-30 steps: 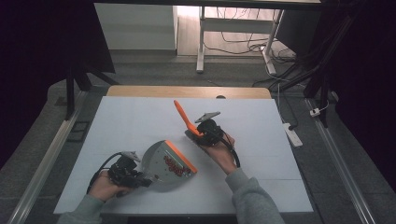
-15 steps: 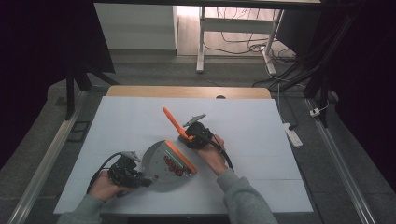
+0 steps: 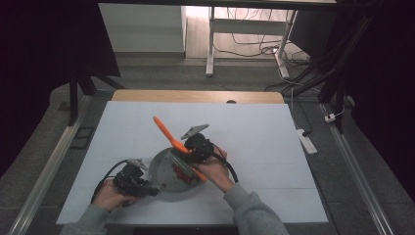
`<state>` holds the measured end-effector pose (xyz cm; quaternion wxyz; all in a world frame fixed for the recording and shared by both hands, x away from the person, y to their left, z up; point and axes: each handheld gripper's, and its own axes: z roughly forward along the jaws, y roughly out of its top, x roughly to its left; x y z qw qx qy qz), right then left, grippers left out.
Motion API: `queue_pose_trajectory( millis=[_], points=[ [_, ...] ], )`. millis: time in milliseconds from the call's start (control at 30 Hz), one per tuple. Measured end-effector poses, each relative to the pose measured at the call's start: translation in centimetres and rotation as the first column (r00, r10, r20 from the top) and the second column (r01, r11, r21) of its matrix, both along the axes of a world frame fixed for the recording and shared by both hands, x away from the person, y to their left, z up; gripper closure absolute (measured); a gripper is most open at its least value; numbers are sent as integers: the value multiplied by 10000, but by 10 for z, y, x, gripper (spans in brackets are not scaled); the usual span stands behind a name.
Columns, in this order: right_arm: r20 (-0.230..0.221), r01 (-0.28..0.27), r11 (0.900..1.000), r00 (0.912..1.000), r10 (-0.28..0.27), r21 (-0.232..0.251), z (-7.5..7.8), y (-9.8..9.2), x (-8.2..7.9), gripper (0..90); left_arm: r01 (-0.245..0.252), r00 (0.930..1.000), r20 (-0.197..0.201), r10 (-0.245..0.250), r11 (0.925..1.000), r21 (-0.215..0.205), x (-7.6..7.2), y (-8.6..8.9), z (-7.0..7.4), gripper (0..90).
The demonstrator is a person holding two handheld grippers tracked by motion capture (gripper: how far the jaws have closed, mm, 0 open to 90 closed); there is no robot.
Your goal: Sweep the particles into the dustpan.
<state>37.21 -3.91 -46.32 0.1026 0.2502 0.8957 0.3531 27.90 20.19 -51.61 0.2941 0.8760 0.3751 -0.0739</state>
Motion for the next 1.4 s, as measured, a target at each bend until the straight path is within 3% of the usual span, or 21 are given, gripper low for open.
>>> queue_pose_trajectory(
  millis=[33, 67, 100, 167, 200, 400, 500, 600, 667, 767, 900, 1033, 1067, 1133, 1200, 1400],
  points=[
    [253, 607, 9982, 9978, -606, -4, 7, -14, 9, 706, 4, 10000, -1, -4, 10000, 1, 0, 0, 0, 620],
    [253, 607, 9982, 9978, -606, -4, 7, -14, 9, 706, 4, 10000, -2, -4, 10000, -1, 0, 0, 0, 620],
    [463, 970, 9952, 9943, -961, -164, 8, -21, 14, 707, -5, 10000, -10, 5, 10000, -16, 0, 0, 0, 620],
    [848, 1659, 9841, 9834, -1602, -640, 8, -38, 24, 707, 18, 10000, -8, -18, 10000, -9, 0, 0, 0, 620],
    [825, 2125, 9738, 9751, -2060, -808, 4, -56, 34, 706, 24, 10000, -10, -24, 10000, -10, 0, 0, 0, 620],
    [514, 2671, 9578, 9634, -2630, -1064, -12, -83, 38, 706, 12, 10000, -20, -12, 10000, -8, 0, 0, -1, 620],
    [286, 2641, 9562, 9645, -2626, -1263, -22, -88, 35, 707, 0, 10000, -20, 0, 10000, -3, 0, 0, -1, 620],
    [97, 2486, 9635, 9685, -2489, -995, -23, -86, 30, 706, -6, 10000, -27, 6, 10000, -4, 0, -1, -1, 620],
    [109, 2264, 9688, 9740, -2264, -1010, -23, -80, 24, 707, -14, 10000, -21, 14, 10000, -6, 0, -1, -1, 620],
    [-389, 1791, 9825, 9827, -1811, -516, -24, -67, 16, 706, -18, 10000, -18, 18, 10000, -5, 0, -1, -1, 620],
    [-538, 933, 9951, 9940, -949, -321, -28, -38, -5, 706, -27, 10000, -8, 27, 10000, -11, 0, -1, -1, 620],
    [-202, 555, 9981, 9982, -560, -268, -26, -22, -18, 706, -32, 10000, -7, 32, 10000, -3, 0, 0, -1, 620],
    [-202, 555, 9981, 9982, -560, -268, -26, -22, -18, 706, -30, 10000, 8, 30, 10000, 8, 0, 0, -1, 620],
    [-649, 292, 9994, 9975, -278, 205, -23, -21, -20, 707, -26, 10000, 1, 26, 10000, -8, 0, 0, -1, 620],
    [-472, 177, 9997, 9987, -170, 143, -21, -18, -25, 706, -33, 10000, -1, 33, 10000, -12, 0, 0, -1, 620],
    [-284, 384, 9981, 9989, -371, 475, -14, -31, -25, 706, -73, 10000, 22, 73, 10000, -41, 0, -1, -1, 620]
  ],
)
